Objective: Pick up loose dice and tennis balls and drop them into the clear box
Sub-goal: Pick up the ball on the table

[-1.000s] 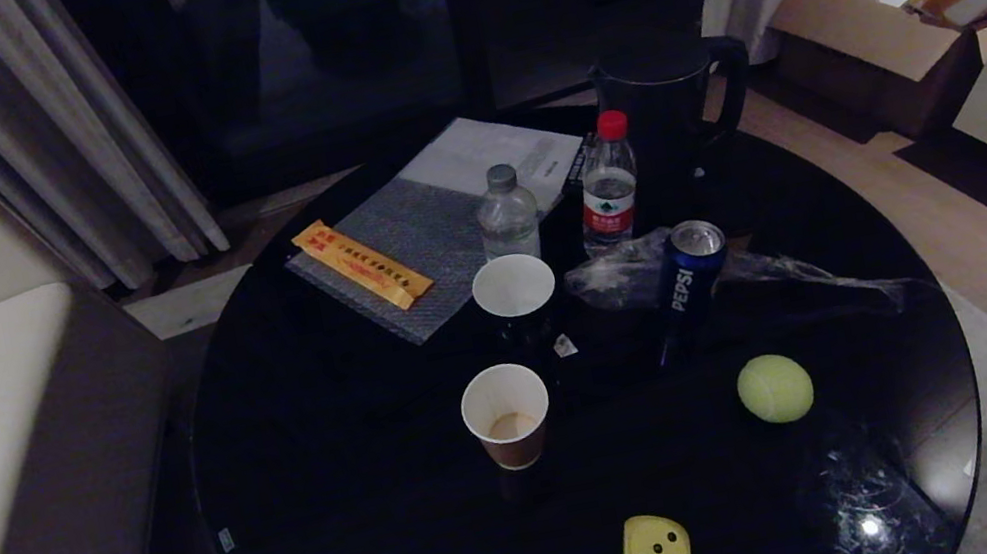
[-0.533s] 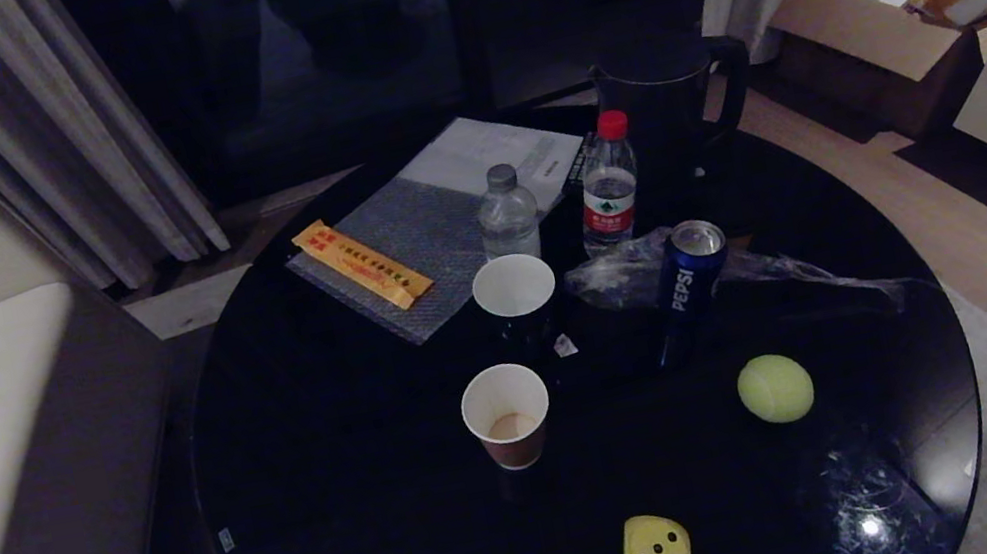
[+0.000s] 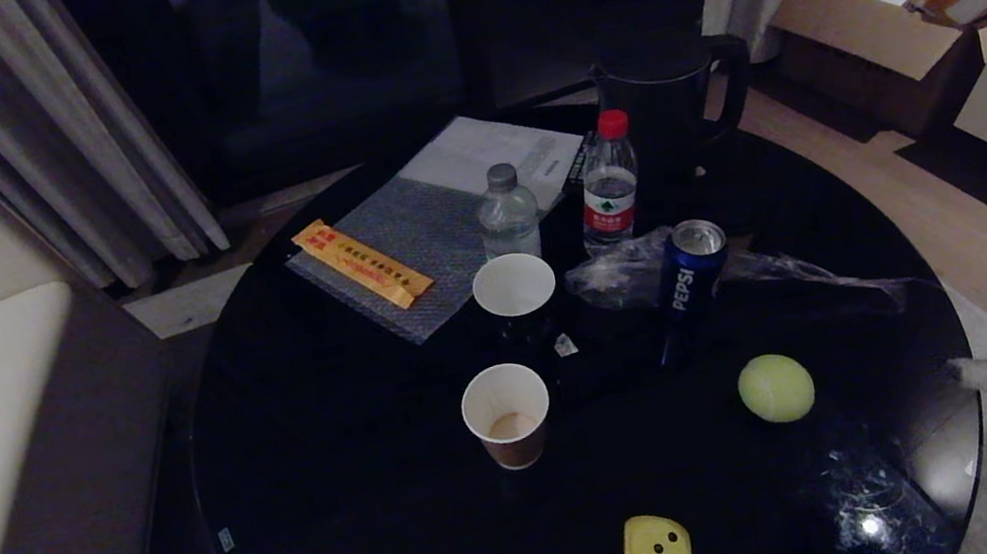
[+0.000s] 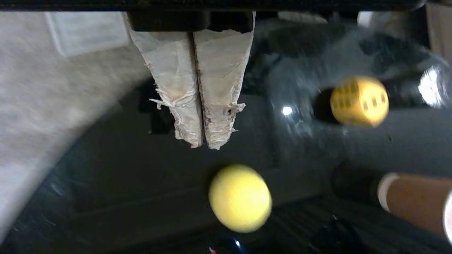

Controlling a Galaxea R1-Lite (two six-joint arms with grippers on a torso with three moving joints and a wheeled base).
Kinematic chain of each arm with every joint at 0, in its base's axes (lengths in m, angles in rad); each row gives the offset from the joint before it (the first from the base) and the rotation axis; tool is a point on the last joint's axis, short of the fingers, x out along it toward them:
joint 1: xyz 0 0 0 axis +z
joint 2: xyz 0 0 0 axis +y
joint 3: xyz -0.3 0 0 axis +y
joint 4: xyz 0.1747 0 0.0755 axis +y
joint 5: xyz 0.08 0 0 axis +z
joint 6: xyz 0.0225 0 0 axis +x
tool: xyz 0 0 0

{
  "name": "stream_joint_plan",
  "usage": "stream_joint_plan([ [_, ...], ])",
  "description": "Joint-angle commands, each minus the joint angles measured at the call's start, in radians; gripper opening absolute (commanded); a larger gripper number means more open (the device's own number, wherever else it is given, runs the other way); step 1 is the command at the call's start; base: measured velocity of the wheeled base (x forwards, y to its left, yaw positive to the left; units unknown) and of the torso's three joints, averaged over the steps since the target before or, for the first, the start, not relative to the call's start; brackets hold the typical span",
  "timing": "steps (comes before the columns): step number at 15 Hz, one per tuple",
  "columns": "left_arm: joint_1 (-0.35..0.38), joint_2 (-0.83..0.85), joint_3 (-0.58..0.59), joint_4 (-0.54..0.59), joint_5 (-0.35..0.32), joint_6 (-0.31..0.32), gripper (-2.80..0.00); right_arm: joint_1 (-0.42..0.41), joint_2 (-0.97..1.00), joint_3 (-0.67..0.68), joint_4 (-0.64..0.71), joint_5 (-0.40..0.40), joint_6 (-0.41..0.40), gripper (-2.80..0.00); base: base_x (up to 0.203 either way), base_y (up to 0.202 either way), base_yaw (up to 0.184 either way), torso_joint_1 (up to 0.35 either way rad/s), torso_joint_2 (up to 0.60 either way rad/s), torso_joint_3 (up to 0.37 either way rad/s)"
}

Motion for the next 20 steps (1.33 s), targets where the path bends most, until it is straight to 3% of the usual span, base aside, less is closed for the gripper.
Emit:
stream_joint_plan([
  [1,0.000,0.002,0.002,-0.001,0.001,-0.001,-2.80,0.055,0.197,-0.026,-0.085,0.002,0.007,-2.80,0.000,0.000,0.000,0.000,0.00,0.000],
  [5,0.000,0.002,0.002,-0.001,0.001,-0.001,-2.80,0.107,0.321,-0.062,-0.107,-0.002,-0.012,-2.80,0.000,0.000,0.000,0.000,0.00,0.000],
  [11,0.000,0.002,0.002,-0.001,0.000,-0.001,-2.80,0.106,0.435,-0.163,-0.188,-0.006,-0.024,-2.80,0.000,0.000,0.000,0.000,0.00,0.000],
  [12,0.000,0.002,0.002,-0.001,0.001,-0.001,-2.80,0.099,0.429,-0.161,-0.185,-0.006,-0.026,0.00,0.000,0.000,0.000,0.000,0.00,0.000],
  [20,0.000,0.002,0.002,-0.001,0.001,-0.001,-2.80,0.090,0.491,-0.169,-0.186,-0.049,-0.092,0.00,0.000,0.000,0.000,0.000,0.00,0.000],
])
